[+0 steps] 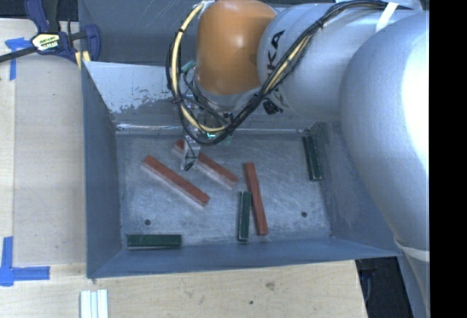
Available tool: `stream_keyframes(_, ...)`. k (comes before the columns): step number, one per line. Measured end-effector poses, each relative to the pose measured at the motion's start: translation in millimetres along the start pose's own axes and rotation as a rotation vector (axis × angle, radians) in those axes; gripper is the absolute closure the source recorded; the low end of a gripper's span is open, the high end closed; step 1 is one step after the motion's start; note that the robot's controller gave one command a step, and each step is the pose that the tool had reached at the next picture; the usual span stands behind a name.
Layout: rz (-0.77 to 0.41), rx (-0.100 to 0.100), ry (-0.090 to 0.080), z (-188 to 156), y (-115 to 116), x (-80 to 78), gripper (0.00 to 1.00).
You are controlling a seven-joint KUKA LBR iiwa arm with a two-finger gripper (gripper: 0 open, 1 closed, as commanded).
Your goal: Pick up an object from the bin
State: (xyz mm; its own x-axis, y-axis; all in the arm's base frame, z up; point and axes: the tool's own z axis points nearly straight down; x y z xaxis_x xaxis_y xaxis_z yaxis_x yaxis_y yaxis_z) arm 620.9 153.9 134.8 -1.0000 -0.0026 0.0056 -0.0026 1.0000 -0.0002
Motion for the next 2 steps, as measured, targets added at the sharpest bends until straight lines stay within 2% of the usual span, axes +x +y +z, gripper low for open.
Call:
stream_keyframes(1, 0.134, -0.002, -0.007, 65.9, -7.3, 31.0, 0.00)
stream_keyframes(2, 0.134, -0.004, -0.009, 61.0, -6.1, 29.2, 1.00)
